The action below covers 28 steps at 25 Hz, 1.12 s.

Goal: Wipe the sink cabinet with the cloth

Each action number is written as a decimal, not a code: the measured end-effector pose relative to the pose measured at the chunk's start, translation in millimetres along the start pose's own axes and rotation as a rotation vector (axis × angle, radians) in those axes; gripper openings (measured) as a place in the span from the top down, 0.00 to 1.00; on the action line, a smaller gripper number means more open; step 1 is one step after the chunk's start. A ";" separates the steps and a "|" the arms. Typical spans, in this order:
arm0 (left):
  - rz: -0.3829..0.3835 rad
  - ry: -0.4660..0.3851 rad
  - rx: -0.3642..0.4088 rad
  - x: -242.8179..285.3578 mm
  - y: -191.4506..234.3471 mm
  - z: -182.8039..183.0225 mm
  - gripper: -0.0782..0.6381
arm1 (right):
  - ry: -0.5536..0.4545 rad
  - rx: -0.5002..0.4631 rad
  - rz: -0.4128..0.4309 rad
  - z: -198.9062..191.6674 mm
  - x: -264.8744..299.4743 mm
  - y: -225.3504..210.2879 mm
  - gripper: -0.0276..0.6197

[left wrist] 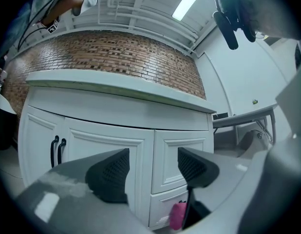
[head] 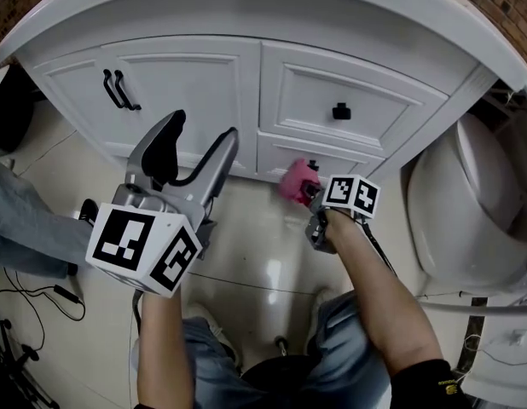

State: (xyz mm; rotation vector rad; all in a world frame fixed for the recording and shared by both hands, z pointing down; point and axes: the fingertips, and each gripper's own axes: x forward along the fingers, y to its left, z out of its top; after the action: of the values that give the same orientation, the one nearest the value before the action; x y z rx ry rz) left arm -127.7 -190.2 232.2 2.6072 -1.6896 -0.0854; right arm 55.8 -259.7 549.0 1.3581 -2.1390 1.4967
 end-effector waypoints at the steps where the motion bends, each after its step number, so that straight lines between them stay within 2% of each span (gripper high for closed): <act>1: -0.006 -0.002 0.001 1.5 -3.4 0.8 0.45 | -0.001 -0.028 -0.044 5.8 -11.2 -15.7 0.88; 3: -0.016 -0.008 0.004 4.8 -9.9 2.5 0.45 | -0.040 -0.055 -0.143 22.0 -36.3 -49.1 0.88; 6: -0.025 -0.010 0.002 10.3 -17.4 1.8 0.45 | -0.136 -0.018 -0.264 46.3 -71.8 -93.0 0.87; 8: -0.028 -0.007 0.000 12.5 -20.4 0.0 0.45 | -0.162 0.008 -0.298 50.3 -82.0 -105.7 0.87; 10: -0.029 -0.005 0.001 13.2 -21.5 -0.7 0.45 | -0.153 0.012 -0.293 46.1 -78.9 -103.4 0.87; 13: -0.023 -0.003 0.008 11.9 -19.9 -0.7 0.45 | -0.068 0.012 -0.187 24.3 -49.7 -76.7 0.87; 18: 0.008 0.022 0.012 5.9 -7.6 -8.2 0.45 | 0.115 0.040 0.110 -45.4 26.2 12.5 0.88; 20: 0.023 0.035 0.006 2.7 -1.0 -12.5 0.45 | 0.120 0.051 0.222 -60.0 50.7 52.9 0.88; 22: 0.036 0.045 0.003 -0.7 5.5 -15.8 0.45 | 0.092 0.077 0.291 -64.6 68.4 80.3 0.88; 25: 0.053 0.046 -0.004 -5.3 15.8 -15.7 0.45 | 0.064 0.129 0.290 -68.7 83.4 86.4 0.88; 28: 0.049 0.035 -0.020 -2.5 18.9 -13.5 0.45 | 0.055 0.140 0.206 -60.7 78.9 57.2 0.88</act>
State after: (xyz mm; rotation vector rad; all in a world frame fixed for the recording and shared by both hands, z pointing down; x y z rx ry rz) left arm -145.1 -195.6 246.9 2.5361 -1.7306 -0.0551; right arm -51.5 -250.4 588.8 1.1509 -2.2340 1.7683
